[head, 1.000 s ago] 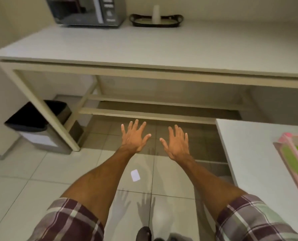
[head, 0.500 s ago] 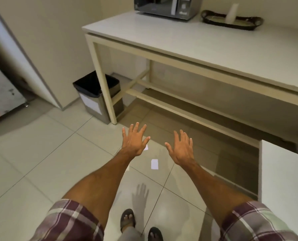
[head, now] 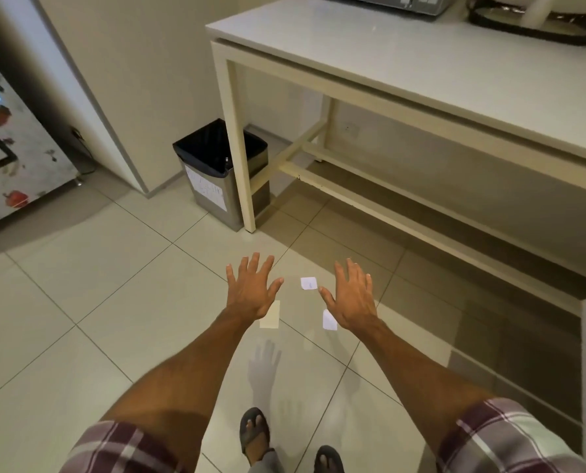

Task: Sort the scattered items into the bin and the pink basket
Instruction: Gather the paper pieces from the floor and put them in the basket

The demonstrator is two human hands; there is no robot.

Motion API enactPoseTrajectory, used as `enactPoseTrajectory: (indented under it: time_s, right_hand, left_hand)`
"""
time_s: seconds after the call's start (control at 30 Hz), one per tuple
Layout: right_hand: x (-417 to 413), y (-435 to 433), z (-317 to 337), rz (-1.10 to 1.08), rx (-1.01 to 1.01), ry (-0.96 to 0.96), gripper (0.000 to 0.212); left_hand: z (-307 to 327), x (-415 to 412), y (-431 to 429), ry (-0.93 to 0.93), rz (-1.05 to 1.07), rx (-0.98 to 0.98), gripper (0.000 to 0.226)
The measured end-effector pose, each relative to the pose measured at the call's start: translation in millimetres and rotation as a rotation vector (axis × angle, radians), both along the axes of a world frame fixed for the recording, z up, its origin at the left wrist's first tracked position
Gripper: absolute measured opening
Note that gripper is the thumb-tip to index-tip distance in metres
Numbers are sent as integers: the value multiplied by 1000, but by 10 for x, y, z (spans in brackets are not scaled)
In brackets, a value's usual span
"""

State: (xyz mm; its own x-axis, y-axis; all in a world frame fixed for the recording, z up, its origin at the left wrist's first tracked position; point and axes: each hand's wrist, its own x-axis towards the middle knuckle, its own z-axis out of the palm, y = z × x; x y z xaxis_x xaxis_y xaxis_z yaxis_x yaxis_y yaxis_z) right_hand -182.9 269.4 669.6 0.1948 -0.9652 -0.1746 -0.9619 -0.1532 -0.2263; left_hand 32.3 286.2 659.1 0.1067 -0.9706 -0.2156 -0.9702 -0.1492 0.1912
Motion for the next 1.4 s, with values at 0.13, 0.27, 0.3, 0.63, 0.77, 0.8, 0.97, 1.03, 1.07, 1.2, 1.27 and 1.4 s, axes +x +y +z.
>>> enactPoseTrajectory:
  time_s: [0.13,0.27,0.3,0.63,0.77,0.8,0.97,1.03,1.07,1.2,1.27,1.4]
  right_hand:
    - [254,-161,-175,-6,20,33,67]
    - [508,-410,-380,14,49,46,66]
    - [544,-477,-436,16,58,52,66]
    - [975,-1391,-1202,84,165,90,66]
    - [1131,-1740,-1641,130,219,117,65]
    - [1163,-1807,-1764,135,233,122,65]
    - [1224,-1939,-2480,138,287,161,66]
    - [1201,-1935,-2823,107,316,163,66]
    - [1195,-1929,-3005,93,325,155,66]
    - [1142,-1970,-3802,24,347,110,66]
    - [1076,-2016,-4213,-20,352,109,67]
    - [835,-2072,-5005,-102,377,125,67]
  left_hand:
    - [-189,314,-219,-28,-66,37,64]
    - [-351,596,-561,-35,-86,51,64]
    - [-399,650,-627,-33,-88,57,64]
    - [-1063,952,-1309,7,-67,148,64]
    - [-1475,1019,-1561,1,-33,202,64]
    - [-1599,1028,-1620,-1,-32,208,64]
    - [-2283,1000,-1842,10,-66,220,65]
    - [-2620,965,-1948,14,-108,238,66]
    - [-2794,958,-1995,14,-128,245,66]
    - [-3593,931,-2172,2,-214,259,66]
    - [-4015,892,-2282,8,-248,268,66]
    - [-4798,738,-2507,56,-295,284,67]
